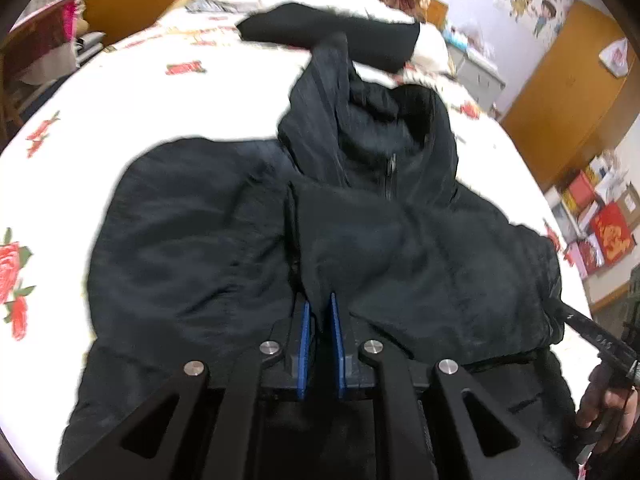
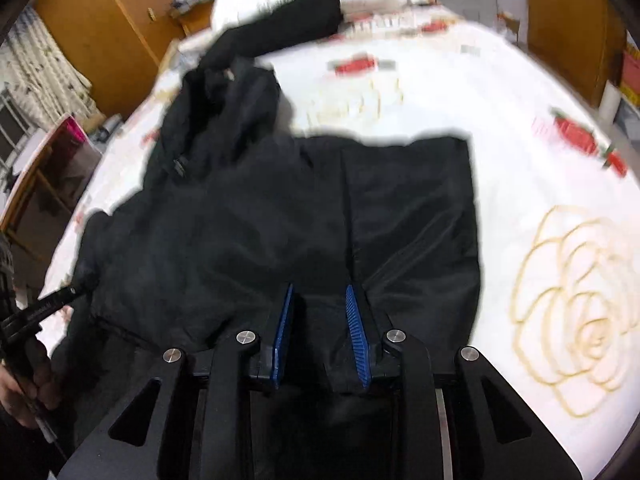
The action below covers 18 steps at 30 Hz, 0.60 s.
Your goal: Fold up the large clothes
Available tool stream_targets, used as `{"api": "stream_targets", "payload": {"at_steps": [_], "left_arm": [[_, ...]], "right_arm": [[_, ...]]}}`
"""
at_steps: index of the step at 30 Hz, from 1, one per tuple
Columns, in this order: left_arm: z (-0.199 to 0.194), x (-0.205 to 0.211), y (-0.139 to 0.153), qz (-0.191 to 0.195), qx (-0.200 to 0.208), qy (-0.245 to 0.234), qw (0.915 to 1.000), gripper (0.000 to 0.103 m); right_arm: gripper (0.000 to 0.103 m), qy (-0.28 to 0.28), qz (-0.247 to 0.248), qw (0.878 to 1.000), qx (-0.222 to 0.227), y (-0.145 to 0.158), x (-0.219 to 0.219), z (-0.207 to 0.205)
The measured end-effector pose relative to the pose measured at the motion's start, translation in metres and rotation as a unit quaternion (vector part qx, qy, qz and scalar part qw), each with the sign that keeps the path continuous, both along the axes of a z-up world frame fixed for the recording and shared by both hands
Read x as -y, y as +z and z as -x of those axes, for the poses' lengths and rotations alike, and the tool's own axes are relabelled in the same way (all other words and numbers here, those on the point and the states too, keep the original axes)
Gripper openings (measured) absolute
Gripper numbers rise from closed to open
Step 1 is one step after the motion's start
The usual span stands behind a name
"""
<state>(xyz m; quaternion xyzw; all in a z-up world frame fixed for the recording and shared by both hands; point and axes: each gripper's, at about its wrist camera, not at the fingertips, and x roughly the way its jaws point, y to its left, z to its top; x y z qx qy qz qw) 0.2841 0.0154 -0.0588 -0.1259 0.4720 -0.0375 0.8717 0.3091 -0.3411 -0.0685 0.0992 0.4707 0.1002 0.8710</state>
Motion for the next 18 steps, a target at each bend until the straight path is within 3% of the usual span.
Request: {"api": "stream_targets", "payload": {"at_steps": [4,8,10,13,15,18], "left_arm": [[0.006,0.000,0.031,-0.003,0.044,0.005,0.9990,0.013],[-0.015,0.020,0.040,-0.034,0.072,-0.011,0.9967,0.013],[-0.029,0.027,0.027,-0.031,0.063,-0.021,0.9973,0.013],[-0.048,0.040,-0.013,-0.072,0.024,-0.042,0.9962,0.013],[-0.053,0.040,-0.035,-0.075,0.022,-0.052,0.9956,0.014],[-0.059,0.037,-0.044,-0.069,0.024,-0.048,0.9961,0.014]], "right_arm": [[0.028,-0.020,0.009,0.998,0.057,0.032,0.016,0.000],[0.028,-0.045,0.022,0.997,0.053,0.030,0.023,-0.024],[0.028,-0.055,0.033,0.997,0.038,0.018,0.024,-0.035],[0.028,-0.065,0.056,0.996,-0.010,-0.020,0.027,-0.049],[0.028,-0.064,0.054,0.996,-0.017,-0.034,0.030,-0.049],[0.028,-0.065,0.052,0.996,-0.016,-0.039,0.032,-0.045]]}}
